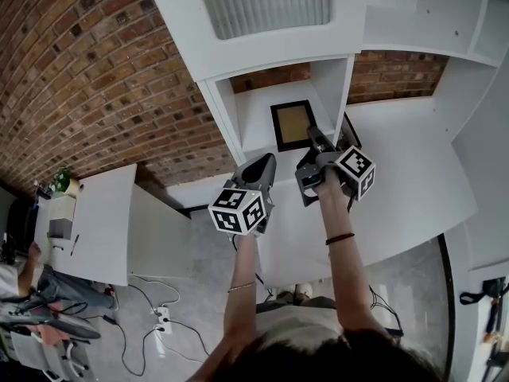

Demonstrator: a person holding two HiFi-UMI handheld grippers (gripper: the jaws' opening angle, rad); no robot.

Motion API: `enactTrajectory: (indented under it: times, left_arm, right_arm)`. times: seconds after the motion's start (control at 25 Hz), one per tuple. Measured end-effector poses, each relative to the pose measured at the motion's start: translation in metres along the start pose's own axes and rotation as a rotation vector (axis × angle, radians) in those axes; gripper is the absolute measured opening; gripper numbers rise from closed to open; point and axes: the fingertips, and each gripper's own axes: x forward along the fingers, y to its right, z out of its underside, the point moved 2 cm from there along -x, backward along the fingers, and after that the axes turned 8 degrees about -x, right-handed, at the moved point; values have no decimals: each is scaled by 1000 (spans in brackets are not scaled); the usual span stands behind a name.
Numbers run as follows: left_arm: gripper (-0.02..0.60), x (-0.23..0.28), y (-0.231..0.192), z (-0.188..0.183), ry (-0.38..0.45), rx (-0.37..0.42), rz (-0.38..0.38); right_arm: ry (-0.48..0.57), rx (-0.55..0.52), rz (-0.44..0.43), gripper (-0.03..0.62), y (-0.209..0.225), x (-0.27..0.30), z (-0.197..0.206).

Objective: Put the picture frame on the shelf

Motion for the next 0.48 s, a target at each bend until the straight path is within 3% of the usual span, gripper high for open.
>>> enactTrajectory:
  times: [0.48]
  left_arm:
    - [11, 4, 4, 3, -7, -1, 8]
  right_arm:
    - [-21, -54, 29, 147, -1, 2, 0]
